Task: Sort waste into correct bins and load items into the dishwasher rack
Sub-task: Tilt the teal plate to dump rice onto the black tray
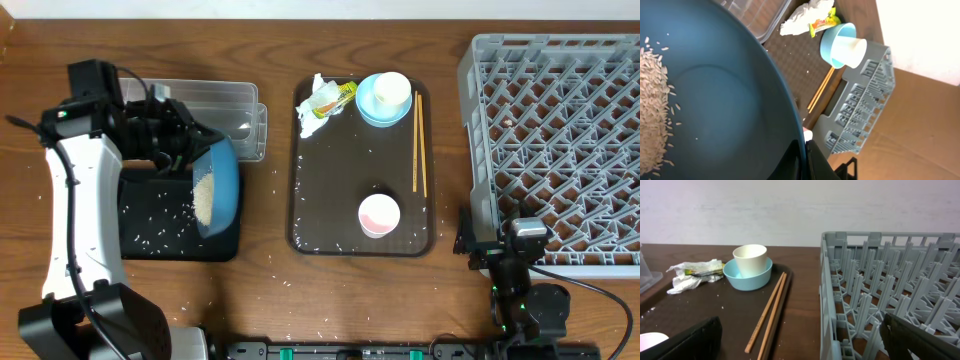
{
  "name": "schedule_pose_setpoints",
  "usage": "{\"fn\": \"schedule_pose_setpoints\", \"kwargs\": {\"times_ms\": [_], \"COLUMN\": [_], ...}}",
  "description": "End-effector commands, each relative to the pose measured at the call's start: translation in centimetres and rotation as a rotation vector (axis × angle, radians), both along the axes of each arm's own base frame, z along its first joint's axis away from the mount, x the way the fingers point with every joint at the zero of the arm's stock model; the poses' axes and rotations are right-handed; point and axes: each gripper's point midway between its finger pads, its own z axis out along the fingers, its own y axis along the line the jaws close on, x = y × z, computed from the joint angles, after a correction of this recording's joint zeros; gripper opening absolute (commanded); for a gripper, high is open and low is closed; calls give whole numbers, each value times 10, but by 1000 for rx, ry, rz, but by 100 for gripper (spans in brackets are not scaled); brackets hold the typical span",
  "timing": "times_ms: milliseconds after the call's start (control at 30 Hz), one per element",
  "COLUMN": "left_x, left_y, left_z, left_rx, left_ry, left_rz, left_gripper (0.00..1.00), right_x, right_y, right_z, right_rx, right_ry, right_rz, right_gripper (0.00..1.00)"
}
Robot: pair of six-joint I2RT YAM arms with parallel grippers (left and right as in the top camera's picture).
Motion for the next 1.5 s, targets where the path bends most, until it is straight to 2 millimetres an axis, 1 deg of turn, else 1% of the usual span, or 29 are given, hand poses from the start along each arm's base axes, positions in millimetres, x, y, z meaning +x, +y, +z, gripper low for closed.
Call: {"fn": "schedule_pose_setpoints", "kwargs": {"times_ms": [0, 167, 333, 433, 533, 667, 733, 833, 1067, 1267, 1367, 1467], "left_x": [-3, -5, -8, -9, -9, -9, -10, -10, -11, -11, -10, -16], "left_y": [3, 4, 7, 13, 19, 31, 34, 35, 35, 50, 64, 69], "left_z": [11, 20, 17, 17, 22, 26, 31, 37, 34, 35, 33, 36], "left_rx": [-46, -137, -188, -216, -263, -281, -310, -343, -352, -351, -332, -376], "left_ry": [-31, -41, -28, -29, -46, -75, -93, -114, -112, -122, -137, -118], "left_rz": [2, 15, 33, 53, 72, 94, 101, 100, 103, 144, 181, 210], "left_gripper": [6, 6, 7, 6, 6, 6, 6, 6, 6, 6, 6, 6], "right_x": [0, 0, 0, 0, 0, 0, 0, 0, 0, 0, 0, 0], "right_y": [-3, -3, -3, -3, -3, -3, -3, -3, -3, -3, -3, -3], "right_z": [0, 0, 0, 0, 0, 0, 0, 0, 0, 0, 0, 0], "right_rx": [-12, -12, -12, -12, -12, -12, -12, -12, -12, -12, -12, -12], "right_ry": [-1, -1, -1, -1, -1, -1, -1, -1, -1, -1, -1, -1], "right_rz": [-11, -11, -11, -11, -11, -11, -11, -11, -11, -11, -11, -11], "right_gripper": [99, 99, 99, 99, 99, 99, 99, 99, 99, 99, 99, 99]}}
